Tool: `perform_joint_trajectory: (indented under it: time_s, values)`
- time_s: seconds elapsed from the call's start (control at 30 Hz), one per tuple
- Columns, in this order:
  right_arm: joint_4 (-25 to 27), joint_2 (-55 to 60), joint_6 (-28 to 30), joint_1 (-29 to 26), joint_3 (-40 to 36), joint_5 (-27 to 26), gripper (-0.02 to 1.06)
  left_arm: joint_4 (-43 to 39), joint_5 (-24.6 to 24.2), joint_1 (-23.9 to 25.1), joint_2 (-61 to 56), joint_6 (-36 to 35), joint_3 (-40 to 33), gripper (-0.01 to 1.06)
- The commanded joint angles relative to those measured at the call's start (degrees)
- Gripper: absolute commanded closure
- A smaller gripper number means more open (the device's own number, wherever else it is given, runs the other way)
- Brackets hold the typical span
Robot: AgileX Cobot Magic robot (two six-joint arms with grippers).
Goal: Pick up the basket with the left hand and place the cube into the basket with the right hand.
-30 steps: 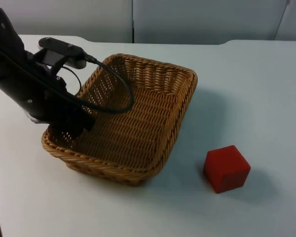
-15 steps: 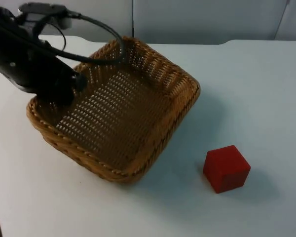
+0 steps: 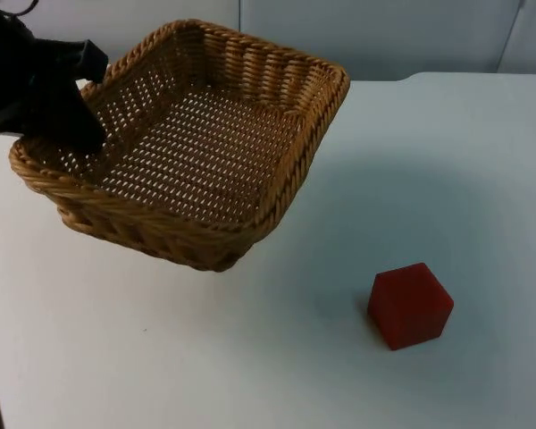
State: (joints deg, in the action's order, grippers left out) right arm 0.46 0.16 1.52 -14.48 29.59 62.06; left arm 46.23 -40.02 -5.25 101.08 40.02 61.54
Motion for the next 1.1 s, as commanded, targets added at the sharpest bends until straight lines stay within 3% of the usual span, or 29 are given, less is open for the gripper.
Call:
perform_joint_trajectory:
  time_s: [0.0,1.07]
  values:
    - [-0.5,-0.2,0.0,-0.3,-0.3,-0.3,1.05,3.0,-1.2,0.1,-0.8,0.0,0.6,1.05]
    - [-0.5,-0.2,0.0,-0.3,-0.3,-0.3,1.05,3.0,-0.6,0.1,-0.8,0.0,0.6,1.05]
